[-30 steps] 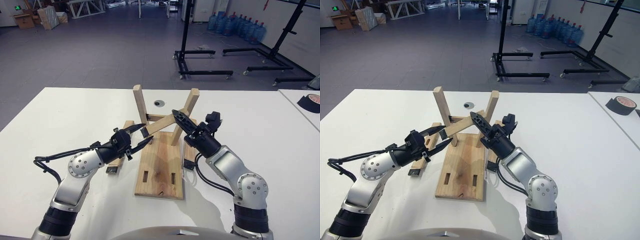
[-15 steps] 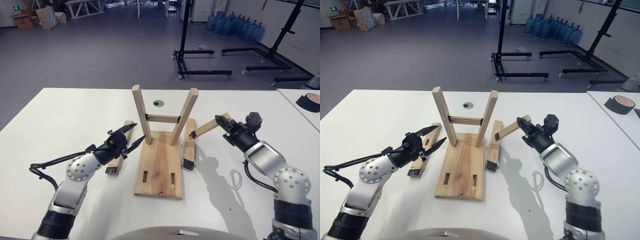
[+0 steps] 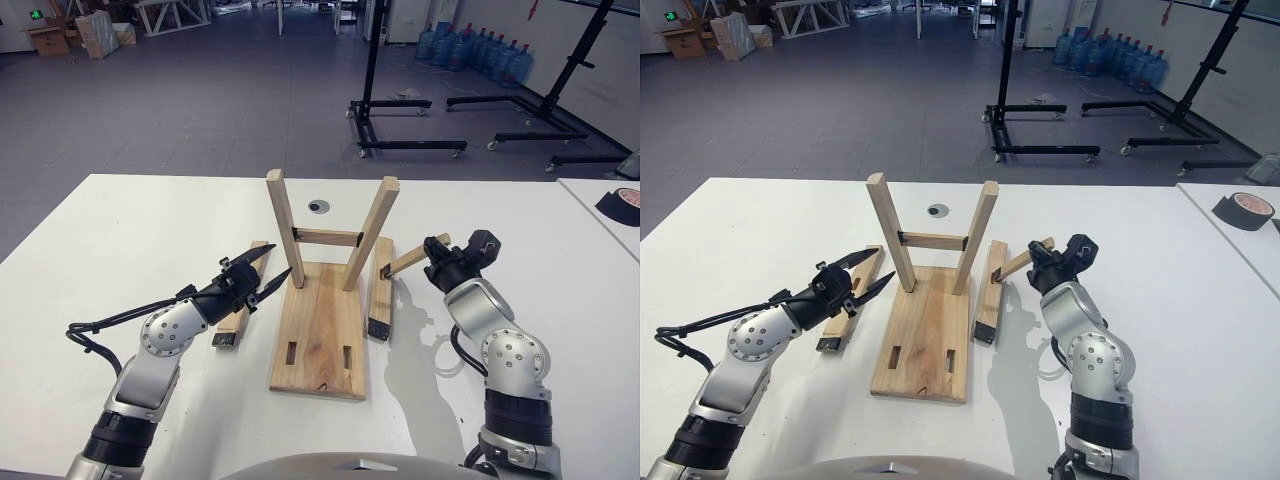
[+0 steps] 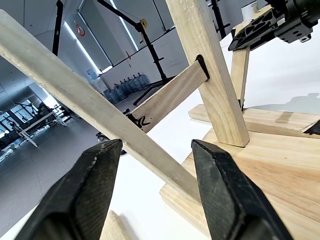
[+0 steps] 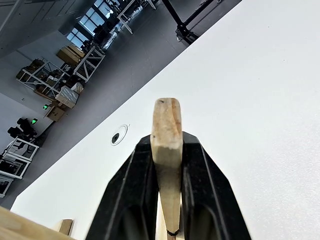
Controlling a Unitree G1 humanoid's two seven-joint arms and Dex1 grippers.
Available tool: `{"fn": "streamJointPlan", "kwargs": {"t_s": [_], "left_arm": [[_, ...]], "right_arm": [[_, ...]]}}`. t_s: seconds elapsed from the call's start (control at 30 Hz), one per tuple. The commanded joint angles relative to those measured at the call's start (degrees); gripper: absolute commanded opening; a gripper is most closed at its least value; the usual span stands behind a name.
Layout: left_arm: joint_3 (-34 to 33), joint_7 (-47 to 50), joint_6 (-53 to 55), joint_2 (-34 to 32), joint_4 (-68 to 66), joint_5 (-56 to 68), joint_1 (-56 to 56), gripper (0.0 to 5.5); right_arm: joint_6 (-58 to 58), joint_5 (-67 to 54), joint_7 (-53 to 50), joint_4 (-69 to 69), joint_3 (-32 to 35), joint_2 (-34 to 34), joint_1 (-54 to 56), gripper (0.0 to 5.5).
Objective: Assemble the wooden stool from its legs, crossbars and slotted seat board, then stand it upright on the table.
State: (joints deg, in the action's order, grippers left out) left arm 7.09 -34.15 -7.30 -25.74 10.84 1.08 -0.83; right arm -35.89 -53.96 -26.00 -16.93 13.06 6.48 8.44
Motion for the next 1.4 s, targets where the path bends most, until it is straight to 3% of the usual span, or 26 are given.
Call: {"fn": "streamJointPlan", "kwargs": {"t_s": [0.03, 0.33, 0.67, 1.27, 1.4], "left_arm": [[0.36, 0.40, -0.31, -0.20, -0.50, -1.09, -0.29, 2.53], [0.39, 1.36, -0.36, -0.08, 0.00, -2.06, 0.54, 2.53], [0.64, 1.49, -0.42, 0.30, -0.01, -1.80, 0.44, 2.53], [1.41, 1.67, -1.66, 0.37, -2.85, -2.32, -0.29, 2.53], [1.35, 1.56, -2.02, 0.23, -3.33, -2.27, -0.49, 2.53]], "right_arm": [[-0.10, 2.68, -0.08, -0.62, -0.49, -1.96, -0.76, 0.40], [-3.41, 14.95, 2.20, -2.66, -4.02, 1.82, -2.24, 0.40], [-4.08, 31.34, 15.15, 2.97, -13.87, 11.38, -2.46, 0.40], [-6.32, 36.54, 22.83, 7.12, -10.12, 9.63, 0.53, 0.40], [-6.63, 37.10, 22.96, 6.63, -8.93, 8.75, 1.11, 1.20]]}}
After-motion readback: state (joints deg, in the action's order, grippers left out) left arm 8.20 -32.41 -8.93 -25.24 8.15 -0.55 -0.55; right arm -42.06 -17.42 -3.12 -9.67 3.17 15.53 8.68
